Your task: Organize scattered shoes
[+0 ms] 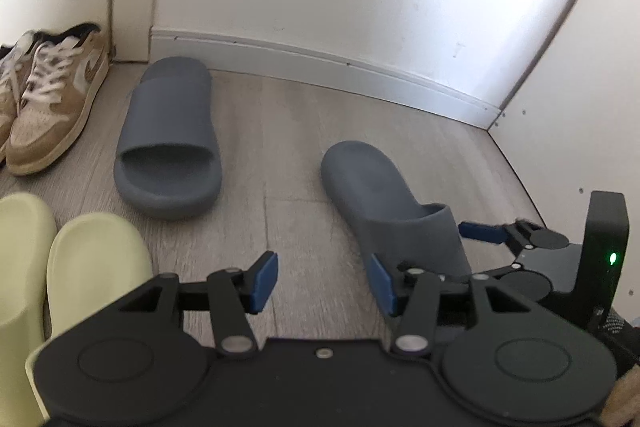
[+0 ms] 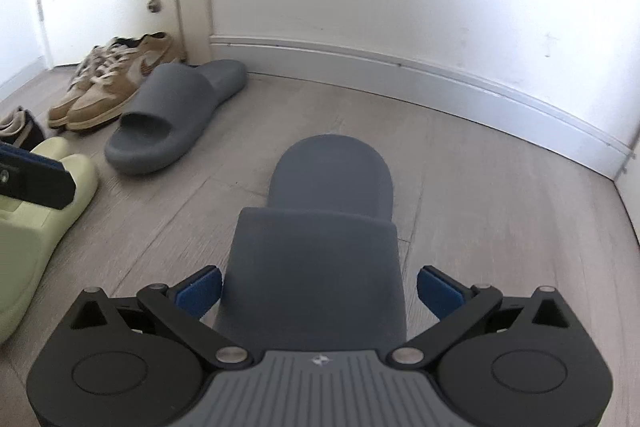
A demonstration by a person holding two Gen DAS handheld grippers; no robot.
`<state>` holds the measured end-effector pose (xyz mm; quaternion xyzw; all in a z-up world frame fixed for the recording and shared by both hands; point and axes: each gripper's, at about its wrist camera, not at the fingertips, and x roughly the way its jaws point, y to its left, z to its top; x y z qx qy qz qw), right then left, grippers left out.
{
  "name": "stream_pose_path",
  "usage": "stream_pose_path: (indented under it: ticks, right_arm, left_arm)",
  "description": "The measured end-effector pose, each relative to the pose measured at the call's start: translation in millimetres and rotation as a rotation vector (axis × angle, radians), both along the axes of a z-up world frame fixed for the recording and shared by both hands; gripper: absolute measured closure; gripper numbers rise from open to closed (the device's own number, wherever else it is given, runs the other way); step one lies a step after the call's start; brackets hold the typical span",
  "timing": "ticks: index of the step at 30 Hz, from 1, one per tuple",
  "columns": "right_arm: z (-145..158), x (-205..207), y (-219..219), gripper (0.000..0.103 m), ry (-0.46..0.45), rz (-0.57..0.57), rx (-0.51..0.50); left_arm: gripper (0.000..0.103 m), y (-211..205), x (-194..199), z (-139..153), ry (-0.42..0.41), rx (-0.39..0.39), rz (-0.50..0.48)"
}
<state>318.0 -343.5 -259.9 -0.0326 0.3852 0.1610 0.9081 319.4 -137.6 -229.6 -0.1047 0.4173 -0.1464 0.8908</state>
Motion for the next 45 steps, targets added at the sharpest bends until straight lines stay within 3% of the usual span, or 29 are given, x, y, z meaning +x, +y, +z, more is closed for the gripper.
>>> stream_pose_path:
  ticks: [6,13,22,26,32,34,37,45]
  right_arm:
    - [2,16,23,0.010,0.009,-0.093,0.040]
    - [1,67,84,0.009,-0.015,-0.126,0.092]
    - [2,140,130,0.010,-0.030,-0.172,0.143]
    - [11,132,115,0.009,-0.057,-0.195,0.225]
    - [10,102,76,0.011,-0.070,-0.242,0.212]
    - [6,96,60,0.030,-0.038,-0.246,0.232]
    - [-2,95,50,0.039,0.002,-0.238,0.254]
    - [-11,109,60,0.041,0.009,-0.214,0.277]
  left_arm:
    - [0.051,11,1,-2,0.015,0.026,0.057]
    - [0.051,39,9,5,0.007,0.041,0.132]
    - [0.051,55,15,5,0.018,0.007,0.187]
    - [0.051,52,12,9,-0.003,0.026,0.166]
    - [0.051,54,14,3,0.008,0.009,0.162]
    - [0.051,54,13,0,0.019,-0.001,0.161]
    - [0.051,53,12,-1,0.024,-0.007,0.157]
    - [0.051,54,11,2,0.019,-0.013,0.157]
